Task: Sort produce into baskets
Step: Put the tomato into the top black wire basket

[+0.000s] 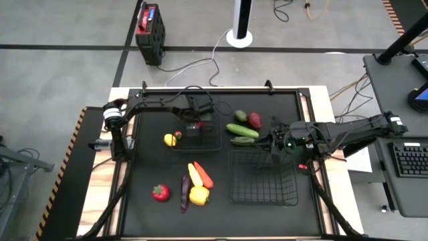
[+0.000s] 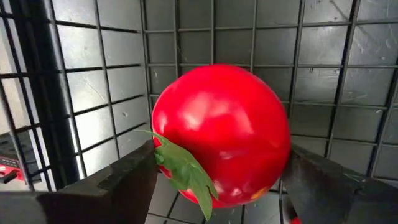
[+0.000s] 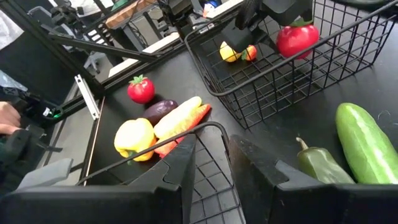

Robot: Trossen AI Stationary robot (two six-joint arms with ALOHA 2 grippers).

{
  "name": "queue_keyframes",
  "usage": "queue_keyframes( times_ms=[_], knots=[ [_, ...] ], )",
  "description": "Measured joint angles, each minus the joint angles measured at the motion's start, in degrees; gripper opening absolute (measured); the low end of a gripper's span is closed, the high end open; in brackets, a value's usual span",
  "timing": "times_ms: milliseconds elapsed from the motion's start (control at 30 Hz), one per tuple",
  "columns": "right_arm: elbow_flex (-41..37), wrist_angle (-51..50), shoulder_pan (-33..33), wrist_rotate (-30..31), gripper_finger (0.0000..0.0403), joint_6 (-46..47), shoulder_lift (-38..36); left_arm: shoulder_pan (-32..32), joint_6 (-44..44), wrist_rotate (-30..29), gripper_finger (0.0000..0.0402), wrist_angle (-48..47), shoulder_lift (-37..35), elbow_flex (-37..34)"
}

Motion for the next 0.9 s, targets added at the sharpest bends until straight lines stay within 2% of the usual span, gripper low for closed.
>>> queue_keyframes(
  times_ms=[733,900],
  knots=[
    [0.0,-0.01,0.02,0.02,0.0091,-0.02,0.0,0.0,-1.32,-0.18,0.0288,3.48,0.0,-2.81],
    [0.0,-0.02,0.01,0.02,0.0091,-0.02,0.0,0.0,-3.32,-0.17,0.0303,3.63,0.0,-2.81]
  ],
)
